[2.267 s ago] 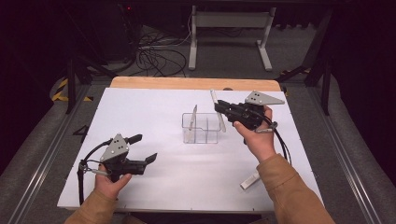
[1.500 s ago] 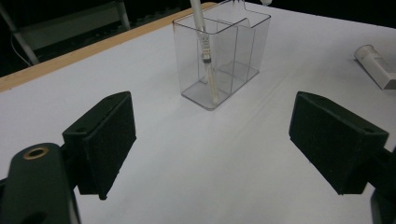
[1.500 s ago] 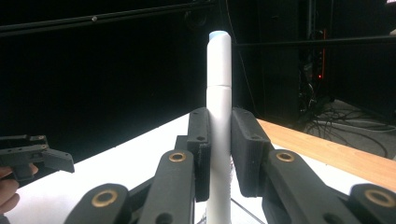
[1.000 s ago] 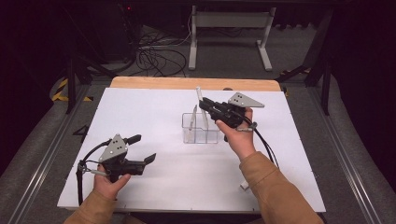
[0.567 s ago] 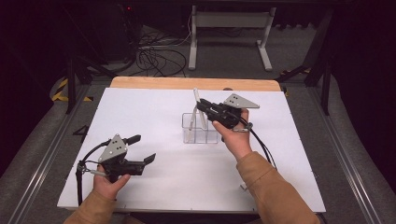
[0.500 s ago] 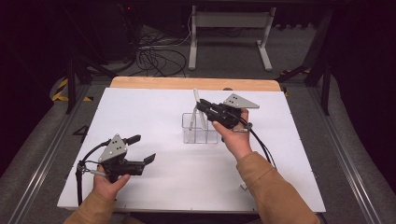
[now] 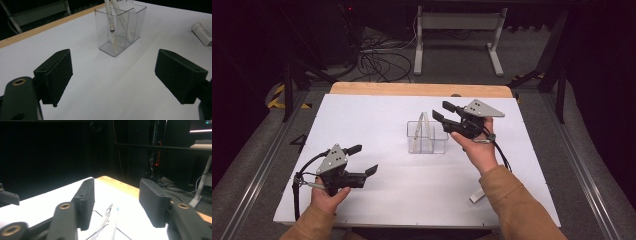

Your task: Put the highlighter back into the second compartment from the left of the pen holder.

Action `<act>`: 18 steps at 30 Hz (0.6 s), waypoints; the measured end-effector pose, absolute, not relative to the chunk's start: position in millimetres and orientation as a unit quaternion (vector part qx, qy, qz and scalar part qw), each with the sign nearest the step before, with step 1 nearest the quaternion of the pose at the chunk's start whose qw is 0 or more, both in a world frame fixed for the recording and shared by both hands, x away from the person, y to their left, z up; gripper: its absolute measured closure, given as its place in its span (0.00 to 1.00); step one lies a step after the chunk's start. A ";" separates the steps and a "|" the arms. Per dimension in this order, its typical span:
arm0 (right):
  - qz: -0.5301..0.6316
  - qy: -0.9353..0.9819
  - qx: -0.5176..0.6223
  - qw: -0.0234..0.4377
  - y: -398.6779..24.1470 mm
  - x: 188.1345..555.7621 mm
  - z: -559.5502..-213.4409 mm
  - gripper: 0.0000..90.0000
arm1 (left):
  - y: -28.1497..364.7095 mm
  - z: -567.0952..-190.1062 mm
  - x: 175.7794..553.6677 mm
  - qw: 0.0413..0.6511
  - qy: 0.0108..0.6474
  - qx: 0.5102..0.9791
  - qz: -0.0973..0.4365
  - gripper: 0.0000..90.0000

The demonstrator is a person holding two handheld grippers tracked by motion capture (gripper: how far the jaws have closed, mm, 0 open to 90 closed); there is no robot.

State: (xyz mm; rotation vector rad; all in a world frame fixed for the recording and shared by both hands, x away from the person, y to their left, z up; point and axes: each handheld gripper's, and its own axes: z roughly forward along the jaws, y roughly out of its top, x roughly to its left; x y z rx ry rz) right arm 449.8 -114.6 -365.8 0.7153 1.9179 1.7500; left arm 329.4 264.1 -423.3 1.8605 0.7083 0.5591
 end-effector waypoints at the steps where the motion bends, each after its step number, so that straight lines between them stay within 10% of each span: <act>1: 0.631 0.697 0.258 0.222 -120.3 446.2 -363.5 0.49 | 264.0 -423.2 329.3 0.512 0.294 0.773 0.233 0.17; 18: 0.612 0.711 0.255 0.234 -152.9 428.7 -358.1 0.38 | 262.4 -421.6 328.5 0.518 0.295 0.770 0.226 0.16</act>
